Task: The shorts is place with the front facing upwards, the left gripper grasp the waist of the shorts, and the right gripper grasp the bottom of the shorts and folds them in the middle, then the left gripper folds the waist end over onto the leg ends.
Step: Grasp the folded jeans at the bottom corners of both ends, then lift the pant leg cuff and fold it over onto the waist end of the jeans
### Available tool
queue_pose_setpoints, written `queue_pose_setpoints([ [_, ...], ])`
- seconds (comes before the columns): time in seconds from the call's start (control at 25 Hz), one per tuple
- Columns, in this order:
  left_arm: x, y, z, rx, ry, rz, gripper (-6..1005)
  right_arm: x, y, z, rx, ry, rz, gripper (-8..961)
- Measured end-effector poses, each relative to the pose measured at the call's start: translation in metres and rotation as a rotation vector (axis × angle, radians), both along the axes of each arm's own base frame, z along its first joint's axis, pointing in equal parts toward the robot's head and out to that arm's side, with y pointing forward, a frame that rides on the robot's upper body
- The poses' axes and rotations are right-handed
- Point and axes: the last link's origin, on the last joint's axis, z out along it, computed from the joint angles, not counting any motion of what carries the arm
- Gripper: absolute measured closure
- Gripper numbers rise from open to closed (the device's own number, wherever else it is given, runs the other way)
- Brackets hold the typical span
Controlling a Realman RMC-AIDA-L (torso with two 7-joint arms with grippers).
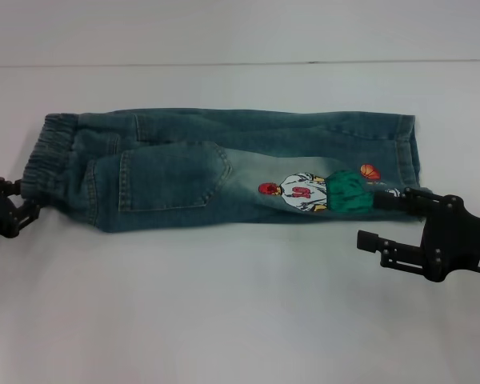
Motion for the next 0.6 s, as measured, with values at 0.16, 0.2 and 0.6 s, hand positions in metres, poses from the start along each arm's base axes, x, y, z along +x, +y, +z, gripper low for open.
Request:
queue_pose_setpoints([
  [0.16, 0.001, 0.001, 0.004, 0.0, 0.001, -0.006, 508, 0.0, 0.0, 0.0, 0.006, 0.005, -0.005, 206],
  [0.2, 0.0, 0.001, 0.005, 0.0, 0.001, -0.006, 553, 0.001, 0.0, 0.0, 0.007, 0.005, -0.005, 206],
  [0.6, 0.014, 0.004, 0.016, -0.02, -0.048, -0.051, 968, 0.004, 0.003, 0.003, 0.052, 0.025, -0.043, 208],
])
